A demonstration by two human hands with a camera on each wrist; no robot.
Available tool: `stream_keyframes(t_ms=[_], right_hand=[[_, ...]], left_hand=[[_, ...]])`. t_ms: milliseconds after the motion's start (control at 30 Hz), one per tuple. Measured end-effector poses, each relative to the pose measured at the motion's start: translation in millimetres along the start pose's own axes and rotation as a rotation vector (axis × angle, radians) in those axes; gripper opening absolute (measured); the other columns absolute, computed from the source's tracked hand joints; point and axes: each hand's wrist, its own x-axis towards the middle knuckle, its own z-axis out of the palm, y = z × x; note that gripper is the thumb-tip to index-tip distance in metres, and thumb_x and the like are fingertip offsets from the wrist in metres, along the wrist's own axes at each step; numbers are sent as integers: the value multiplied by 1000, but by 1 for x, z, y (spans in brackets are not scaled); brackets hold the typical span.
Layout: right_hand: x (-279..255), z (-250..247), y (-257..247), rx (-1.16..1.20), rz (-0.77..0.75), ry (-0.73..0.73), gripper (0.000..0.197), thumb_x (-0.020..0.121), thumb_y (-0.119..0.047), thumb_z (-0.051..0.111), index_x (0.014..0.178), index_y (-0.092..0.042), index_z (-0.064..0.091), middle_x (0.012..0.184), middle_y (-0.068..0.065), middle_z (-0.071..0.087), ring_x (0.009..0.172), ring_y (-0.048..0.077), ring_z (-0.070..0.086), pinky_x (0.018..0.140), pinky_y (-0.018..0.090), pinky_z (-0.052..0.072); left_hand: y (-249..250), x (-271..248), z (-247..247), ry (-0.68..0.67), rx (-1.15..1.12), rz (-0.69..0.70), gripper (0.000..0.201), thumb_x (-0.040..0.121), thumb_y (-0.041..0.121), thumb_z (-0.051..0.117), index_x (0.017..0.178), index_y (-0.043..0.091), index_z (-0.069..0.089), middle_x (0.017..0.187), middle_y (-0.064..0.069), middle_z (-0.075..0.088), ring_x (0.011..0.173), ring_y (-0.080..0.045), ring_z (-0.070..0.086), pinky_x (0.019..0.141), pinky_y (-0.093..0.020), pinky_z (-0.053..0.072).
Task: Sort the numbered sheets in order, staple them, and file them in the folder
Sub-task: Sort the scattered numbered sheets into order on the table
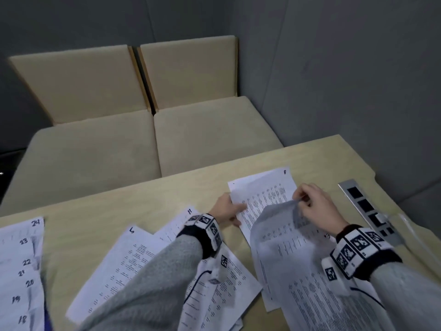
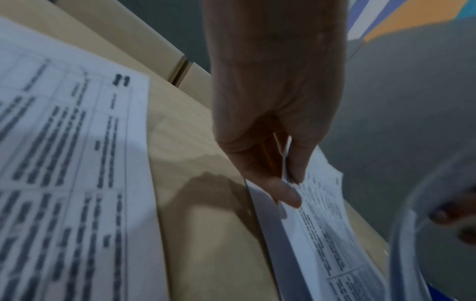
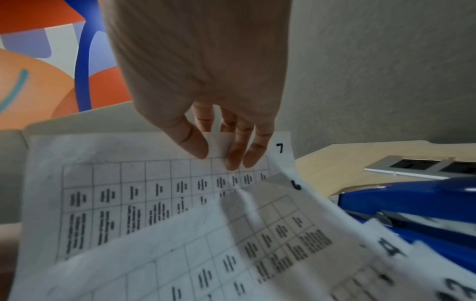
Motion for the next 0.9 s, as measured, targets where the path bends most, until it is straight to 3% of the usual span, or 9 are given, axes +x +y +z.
stream_keyframes(t_ms=[67,167,267,367,467,600,700,800,900], right_hand=[[4,5,-3,-32,10,0,14,82,2,53,84,-10,60,90,2,56,83,21,55,76,31,43],[7,12,-4,-67,23,-24,8,88,-5,52,85,-9,59,92,6,57,88,23,55,80,36,45],[6,16,-5,-98,50,-55,10,92,-9,50,91,-7,59,95,4,55,89,20,54,69,24,40],[6,19,-3,-128,95,-68,11,92,-10,49,90,-8,59,94,3,54,86,19,54,61,18,34],[9,25,2,-130,103,-98,10,90,-8,48,85,-11,56,93,5,55,84,21,55,69,27,37],[20,37,6,-146,151,-114,11,91,-10,47,86,-15,55,96,6,57,88,22,57,73,28,39],[25,47,4,-140,205,-144,17,93,-12,48,107,-13,58,113,7,56,105,25,56,80,29,41],[19,57,-4,-134,269,-261,54,94,-12,49,145,-16,32,152,6,24,133,27,38,106,38,34],[5,70,-24,-210,223,-217,60,96,-17,46,150,-23,21,157,3,7,138,30,27,110,43,29]], left_hand=[[0,0,15,-12,72,-6,13,88,13,62,93,1,62,76,-11,61,48,-21,61,56,-39,58],[5,2,28,-32,236,63,14,88,9,55,75,7,60,72,-10,63,64,-33,65,50,-25,52],[-1,12,34,-64,510,160,32,86,16,56,116,7,60,114,-9,65,104,-32,60,79,-33,52],[-13,16,35,-92,652,186,44,88,25,55,130,13,49,125,-7,58,110,-31,42,87,-47,49],[-19,19,34,-89,630,213,52,85,37,51,135,20,49,126,-5,60,106,-31,43,94,-45,44],[-16,15,23,-18,423,204,62,79,24,67,136,12,45,134,-9,56,116,-29,54,94,-33,42],[-16,-3,0,69,178,139,84,78,15,76,146,17,27,143,-9,45,124,-24,50,101,-32,42],[-22,-32,-36,220,96,166,59,86,13,66,139,17,41,136,-6,51,111,-18,55,92,-30,48],[-42,-71,-81,467,208,181,24,90,12,58,113,16,63,116,0,65,97,-13,60,79,-22,46]])
